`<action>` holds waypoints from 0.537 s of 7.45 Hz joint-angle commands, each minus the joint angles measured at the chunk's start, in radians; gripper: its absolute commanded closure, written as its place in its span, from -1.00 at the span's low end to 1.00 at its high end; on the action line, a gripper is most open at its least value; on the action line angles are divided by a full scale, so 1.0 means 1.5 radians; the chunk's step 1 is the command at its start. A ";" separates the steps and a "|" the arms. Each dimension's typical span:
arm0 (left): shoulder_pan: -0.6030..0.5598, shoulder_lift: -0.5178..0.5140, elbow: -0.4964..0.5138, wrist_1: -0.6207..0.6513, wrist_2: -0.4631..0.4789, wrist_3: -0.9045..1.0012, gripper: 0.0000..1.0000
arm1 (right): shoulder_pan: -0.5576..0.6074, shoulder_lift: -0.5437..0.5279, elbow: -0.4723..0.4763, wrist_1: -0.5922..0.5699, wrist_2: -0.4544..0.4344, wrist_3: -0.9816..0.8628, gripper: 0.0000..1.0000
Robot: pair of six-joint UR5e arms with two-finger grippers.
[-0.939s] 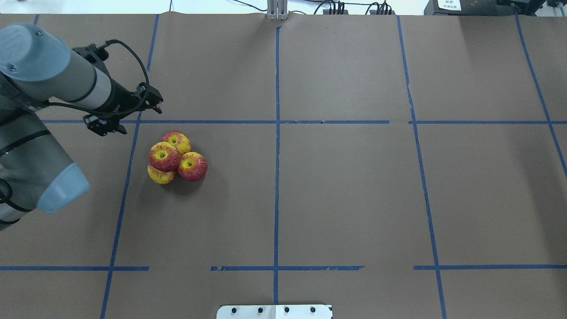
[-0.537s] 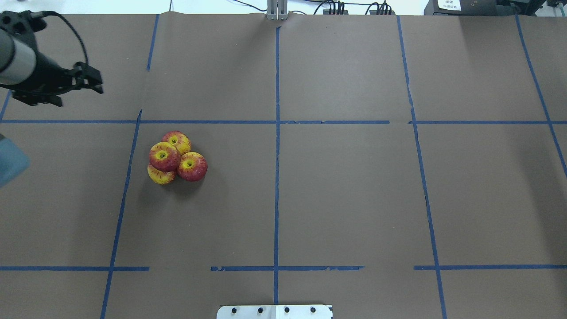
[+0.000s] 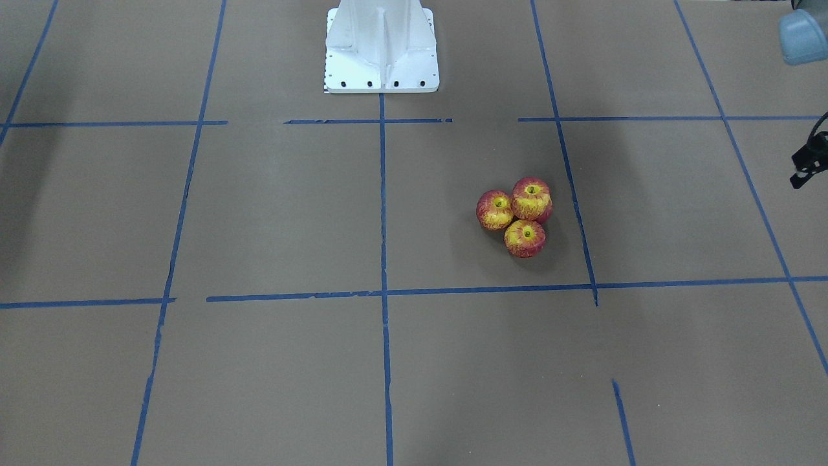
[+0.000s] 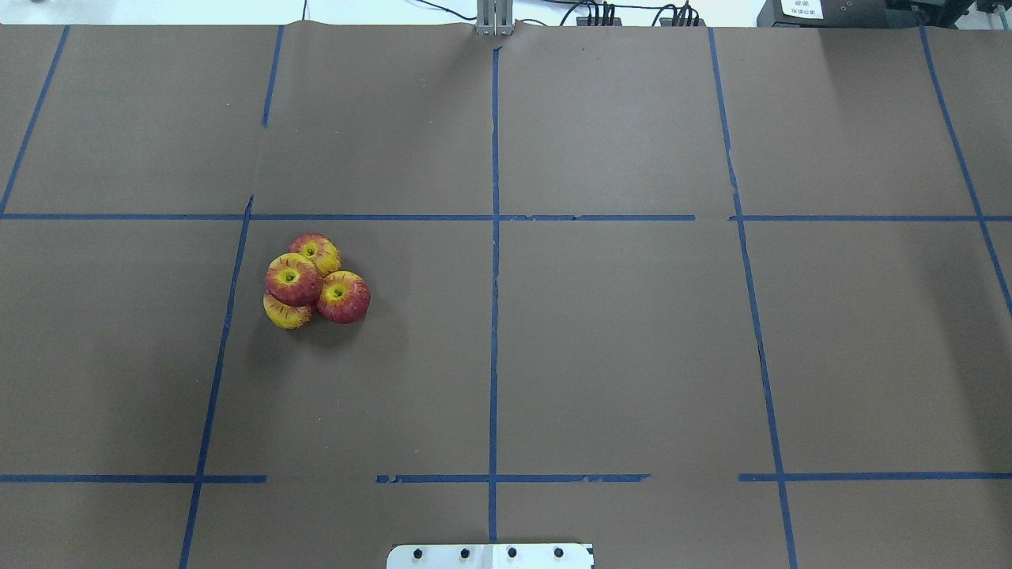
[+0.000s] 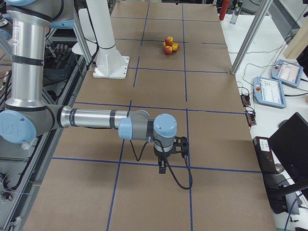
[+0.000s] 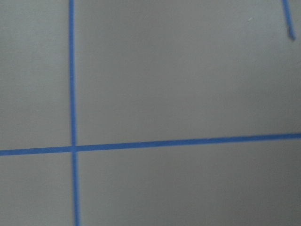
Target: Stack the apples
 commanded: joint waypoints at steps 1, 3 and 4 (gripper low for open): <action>-0.077 0.028 0.021 0.108 -0.002 0.186 -1.00 | 0.000 0.000 0.000 0.000 0.000 0.000 -1.00; -0.105 0.044 0.022 0.132 -0.030 0.238 -1.00 | 0.000 0.000 0.000 0.000 0.000 0.000 -1.00; -0.105 0.045 0.023 0.130 -0.081 0.236 -1.00 | 0.000 0.000 0.000 0.000 0.000 0.000 -1.00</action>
